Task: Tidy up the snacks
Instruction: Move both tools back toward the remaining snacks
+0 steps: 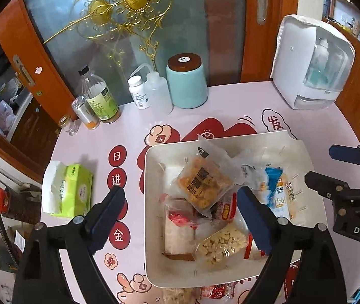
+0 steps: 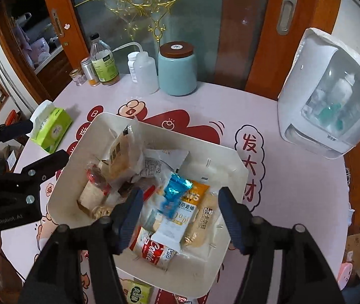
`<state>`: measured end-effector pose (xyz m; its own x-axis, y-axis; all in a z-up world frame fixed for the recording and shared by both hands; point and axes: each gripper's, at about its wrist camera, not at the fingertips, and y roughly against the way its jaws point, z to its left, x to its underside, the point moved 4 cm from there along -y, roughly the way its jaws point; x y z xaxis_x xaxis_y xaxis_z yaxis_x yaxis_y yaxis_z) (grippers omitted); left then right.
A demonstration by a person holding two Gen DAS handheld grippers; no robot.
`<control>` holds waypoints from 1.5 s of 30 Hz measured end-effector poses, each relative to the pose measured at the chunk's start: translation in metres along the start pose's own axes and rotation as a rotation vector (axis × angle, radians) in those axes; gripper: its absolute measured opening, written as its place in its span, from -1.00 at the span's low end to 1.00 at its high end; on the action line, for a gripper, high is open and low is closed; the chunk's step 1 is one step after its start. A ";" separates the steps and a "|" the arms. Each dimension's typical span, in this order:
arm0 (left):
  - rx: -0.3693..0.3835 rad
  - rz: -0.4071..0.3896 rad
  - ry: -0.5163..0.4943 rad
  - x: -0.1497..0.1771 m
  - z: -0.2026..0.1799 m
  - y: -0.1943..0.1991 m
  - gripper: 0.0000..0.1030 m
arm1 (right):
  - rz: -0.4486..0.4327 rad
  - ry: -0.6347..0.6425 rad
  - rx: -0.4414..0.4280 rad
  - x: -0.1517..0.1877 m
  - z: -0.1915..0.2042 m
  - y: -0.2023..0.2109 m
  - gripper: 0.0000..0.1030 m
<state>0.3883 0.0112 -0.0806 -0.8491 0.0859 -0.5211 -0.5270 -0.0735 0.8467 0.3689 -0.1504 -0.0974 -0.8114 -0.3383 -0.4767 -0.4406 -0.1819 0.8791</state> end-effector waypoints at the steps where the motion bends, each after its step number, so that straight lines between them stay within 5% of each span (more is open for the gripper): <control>1: -0.001 -0.001 0.002 0.000 0.001 0.001 0.73 | -0.003 -0.002 -0.003 0.000 -0.001 0.002 0.21; 16: -0.021 -0.090 -0.041 0.009 -0.014 0.071 0.73 | -0.076 0.022 0.009 0.016 0.004 0.060 0.21; 30: 0.007 -0.185 -0.063 0.059 -0.066 0.163 0.82 | -0.160 0.058 0.037 0.080 -0.004 0.148 0.21; 37: 0.056 -0.151 -0.058 0.108 -0.100 0.165 0.83 | -0.150 0.045 0.023 0.129 -0.012 0.152 0.21; 45: 0.082 -0.077 -0.010 0.160 -0.128 0.122 0.83 | -0.098 -0.038 0.004 0.190 -0.032 0.113 0.21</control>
<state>0.1835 -0.1114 -0.0748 -0.8055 0.0986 -0.5843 -0.5859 0.0153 0.8102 0.1776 -0.2644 -0.0886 -0.7781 -0.2837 -0.5604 -0.5203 -0.2088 0.8281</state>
